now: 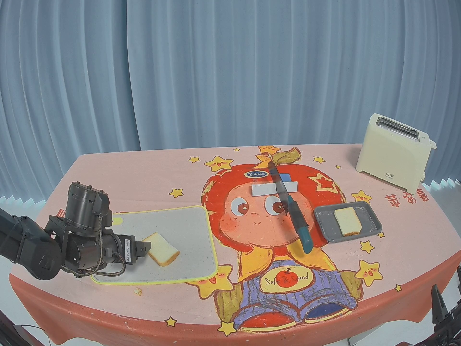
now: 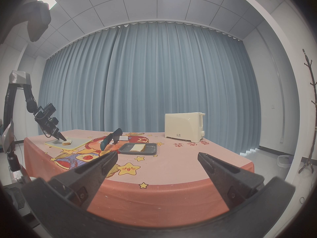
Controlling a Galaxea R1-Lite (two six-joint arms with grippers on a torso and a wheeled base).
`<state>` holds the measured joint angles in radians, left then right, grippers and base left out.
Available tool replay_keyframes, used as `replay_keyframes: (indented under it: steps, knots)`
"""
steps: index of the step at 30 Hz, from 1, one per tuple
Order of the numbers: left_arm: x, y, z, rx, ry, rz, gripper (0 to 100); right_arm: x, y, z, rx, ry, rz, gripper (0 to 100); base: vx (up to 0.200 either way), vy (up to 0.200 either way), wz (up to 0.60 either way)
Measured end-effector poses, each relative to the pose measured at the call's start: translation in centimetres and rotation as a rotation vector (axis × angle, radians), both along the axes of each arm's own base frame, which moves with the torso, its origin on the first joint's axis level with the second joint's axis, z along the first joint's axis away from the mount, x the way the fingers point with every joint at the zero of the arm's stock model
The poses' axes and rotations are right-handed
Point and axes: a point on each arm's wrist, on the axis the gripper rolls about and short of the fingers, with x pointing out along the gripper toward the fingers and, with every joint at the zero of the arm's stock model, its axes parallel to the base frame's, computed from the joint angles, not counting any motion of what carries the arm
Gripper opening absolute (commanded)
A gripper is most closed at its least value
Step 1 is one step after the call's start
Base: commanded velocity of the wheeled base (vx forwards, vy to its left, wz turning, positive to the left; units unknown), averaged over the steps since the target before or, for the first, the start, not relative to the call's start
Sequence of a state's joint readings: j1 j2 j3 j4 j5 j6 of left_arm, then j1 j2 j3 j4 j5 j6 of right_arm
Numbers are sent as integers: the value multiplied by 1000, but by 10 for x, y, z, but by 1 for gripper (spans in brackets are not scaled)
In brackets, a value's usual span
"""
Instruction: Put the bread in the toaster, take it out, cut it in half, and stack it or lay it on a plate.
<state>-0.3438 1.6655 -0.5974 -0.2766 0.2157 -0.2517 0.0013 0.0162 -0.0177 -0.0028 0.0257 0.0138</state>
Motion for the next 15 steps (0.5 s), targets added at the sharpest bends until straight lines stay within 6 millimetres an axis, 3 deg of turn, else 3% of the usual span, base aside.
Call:
replay_keyframes:
  steps: [6,7,15]
  knots:
    - [0,0,-1,6,4,3,100,0,0,0,0,0,0,100,0,0,0]
    - [0,0,-2,10,4,5,0,0,0,0,0,0,0,100,0,0,0]
    - [-1,0,-3,17,8,6,0,0,0,0,0,0,0,100,0,0,0]
